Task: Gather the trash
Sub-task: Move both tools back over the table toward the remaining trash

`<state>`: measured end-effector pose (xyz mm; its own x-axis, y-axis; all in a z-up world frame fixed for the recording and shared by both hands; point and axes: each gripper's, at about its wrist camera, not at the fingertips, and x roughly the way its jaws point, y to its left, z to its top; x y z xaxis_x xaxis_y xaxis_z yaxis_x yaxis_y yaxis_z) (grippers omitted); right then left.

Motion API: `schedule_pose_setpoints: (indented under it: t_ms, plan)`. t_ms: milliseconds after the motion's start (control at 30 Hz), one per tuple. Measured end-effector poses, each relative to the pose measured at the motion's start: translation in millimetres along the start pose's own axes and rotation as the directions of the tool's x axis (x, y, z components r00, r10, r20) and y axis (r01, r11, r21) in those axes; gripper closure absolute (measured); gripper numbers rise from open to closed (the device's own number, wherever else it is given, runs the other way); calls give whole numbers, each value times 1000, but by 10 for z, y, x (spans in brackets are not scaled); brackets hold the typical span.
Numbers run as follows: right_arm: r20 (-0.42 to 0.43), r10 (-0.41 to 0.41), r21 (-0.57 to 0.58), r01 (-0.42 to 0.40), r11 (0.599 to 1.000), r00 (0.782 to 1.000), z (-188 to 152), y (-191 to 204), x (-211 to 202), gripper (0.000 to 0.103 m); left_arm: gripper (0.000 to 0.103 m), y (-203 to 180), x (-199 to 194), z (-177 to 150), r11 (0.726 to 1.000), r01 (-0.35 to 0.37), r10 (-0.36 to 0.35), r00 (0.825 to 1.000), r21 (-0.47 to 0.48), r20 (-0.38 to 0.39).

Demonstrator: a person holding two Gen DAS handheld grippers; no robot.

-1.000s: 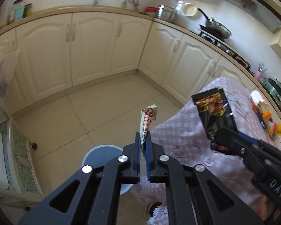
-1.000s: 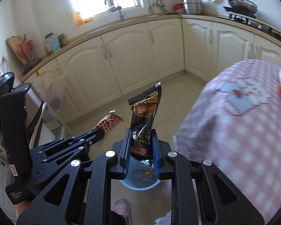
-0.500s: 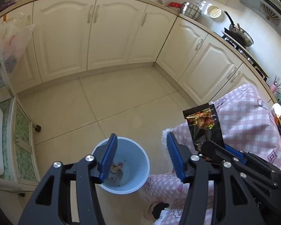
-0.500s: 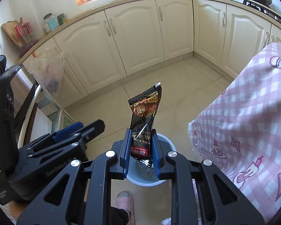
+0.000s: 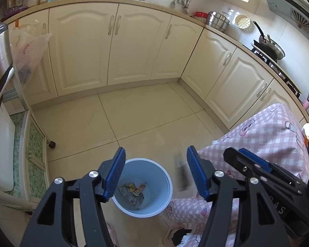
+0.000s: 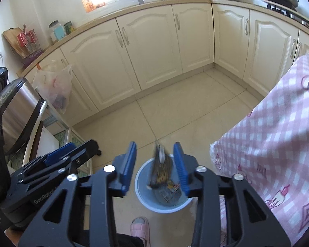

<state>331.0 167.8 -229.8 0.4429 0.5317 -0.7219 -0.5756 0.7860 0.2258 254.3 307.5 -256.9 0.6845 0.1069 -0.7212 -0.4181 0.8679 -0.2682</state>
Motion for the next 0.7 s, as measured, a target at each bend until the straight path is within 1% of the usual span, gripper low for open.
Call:
schedule_pose_setpoints:
  t_ms: [133, 200, 367, 433, 533, 600, 700]
  plan:
    - [38, -17, -2, 17, 1000, 999, 31, -39, -189, 65, 42, -96, -119, 28, 1000, 12, -13, 1000, 12, 12]
    - [51, -30, 6, 30, 1000, 998, 35, -89, -308, 64, 42, -196, -200, 35, 999, 32, -33, 999, 21, 17]
    - [126, -85, 39, 81, 996, 988, 5, -317, -832, 63, 42, -566, -444, 30, 993, 87, -90, 995, 79, 42]
    - [156, -110, 60, 102, 993, 982, -21, -434, -1068, 62, 41, -778, -565, 20, 987, 114, -121, 991, 109, 54]
    - [203, -162, 88, 147, 985, 966, -83, -637, -1471, 61, 40, -1144, -741, -39, 974, 161, -173, 983, 161, 66]
    - [229, -195, 115, 173, 978, 954, -135, -786, -1722, 61, 39, -1401, -835, -74, 960, 201, -217, 974, 193, 64]
    - [267, -259, 165, 220, 961, 928, -255, -1074, -2130, 59, 39, -1875, -962, -170, 931, 259, -280, 959, 257, 48]
